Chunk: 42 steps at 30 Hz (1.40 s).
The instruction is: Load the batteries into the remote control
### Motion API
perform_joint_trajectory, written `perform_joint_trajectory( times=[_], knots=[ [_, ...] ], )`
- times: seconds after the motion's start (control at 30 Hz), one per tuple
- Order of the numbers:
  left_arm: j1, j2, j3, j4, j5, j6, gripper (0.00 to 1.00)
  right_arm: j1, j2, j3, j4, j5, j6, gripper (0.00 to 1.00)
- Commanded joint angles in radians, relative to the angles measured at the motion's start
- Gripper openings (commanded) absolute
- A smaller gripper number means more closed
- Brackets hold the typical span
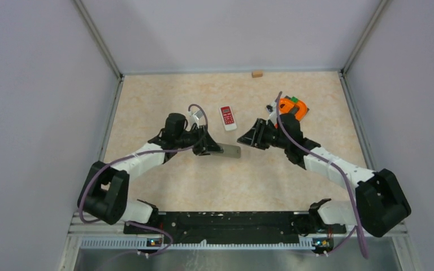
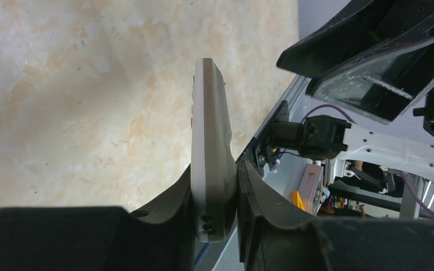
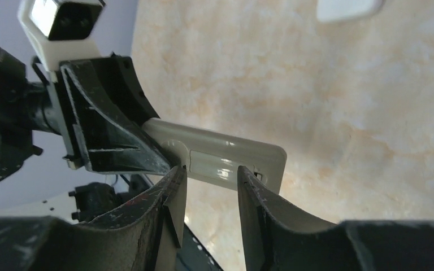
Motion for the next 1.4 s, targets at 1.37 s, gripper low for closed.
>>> perform_joint_trajectory(
  times=[1.37],
  knots=[
    [-0.024,0.265,0.101,-0.307,-0.178,0.107,0.00,0.089,0.366,-0.210,0.475,0.026,0.192,0.32]
  ],
)
